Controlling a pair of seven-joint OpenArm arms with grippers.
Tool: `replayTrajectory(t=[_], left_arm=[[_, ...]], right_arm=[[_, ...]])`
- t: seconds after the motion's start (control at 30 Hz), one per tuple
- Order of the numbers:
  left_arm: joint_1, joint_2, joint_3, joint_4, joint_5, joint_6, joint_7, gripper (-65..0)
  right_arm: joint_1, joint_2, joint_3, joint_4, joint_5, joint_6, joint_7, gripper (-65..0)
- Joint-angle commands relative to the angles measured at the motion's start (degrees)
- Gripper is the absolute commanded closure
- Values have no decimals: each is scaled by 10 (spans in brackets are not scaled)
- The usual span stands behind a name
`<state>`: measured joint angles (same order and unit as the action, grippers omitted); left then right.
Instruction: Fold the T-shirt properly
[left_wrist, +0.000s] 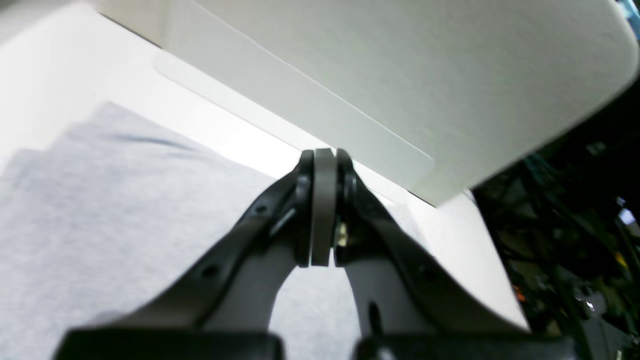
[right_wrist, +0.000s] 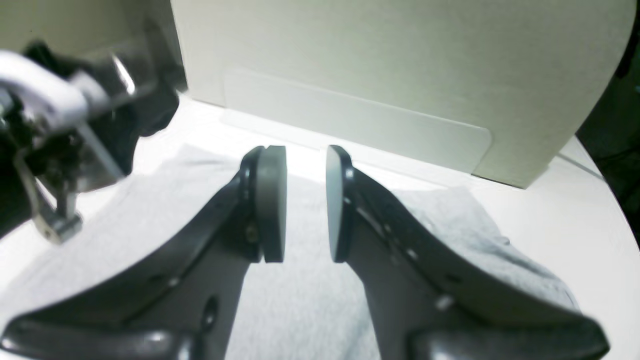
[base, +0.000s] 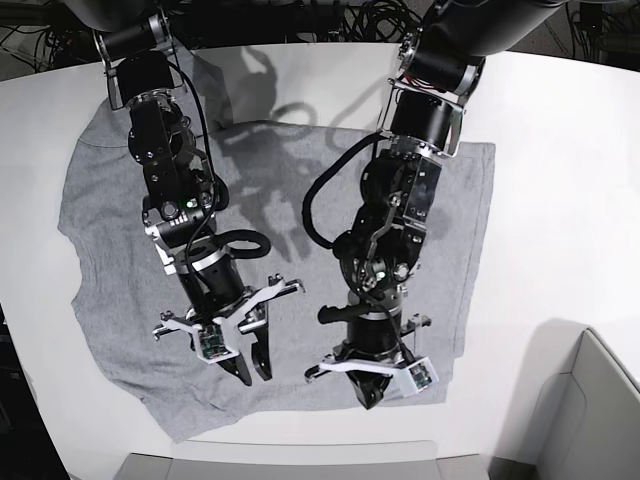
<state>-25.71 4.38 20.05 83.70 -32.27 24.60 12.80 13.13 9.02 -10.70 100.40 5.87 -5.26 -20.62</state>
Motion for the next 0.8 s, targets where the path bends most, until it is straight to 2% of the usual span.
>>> replayTrajectory(t=[0.0, 0.2, 0.27, 0.77], left_arm=[[-18, -2, -11, 11, 6, -5, -20, 0], [-17, -22, -32, 10, 6, -4, -21, 0], [-16, -22, -32, 10, 6, -4, -21, 0], [-4, -24, -32, 14, 6, -5, -19, 0]], right_arm=[[10, 3, 16, 12, -2, -5, 18, -134], [7, 13, 48, 24, -1, -5, 17, -134], [5, 25, 51, 24, -1, -5, 17, -134], [5, 35, 85, 31, -1, -4, 16, -134]])
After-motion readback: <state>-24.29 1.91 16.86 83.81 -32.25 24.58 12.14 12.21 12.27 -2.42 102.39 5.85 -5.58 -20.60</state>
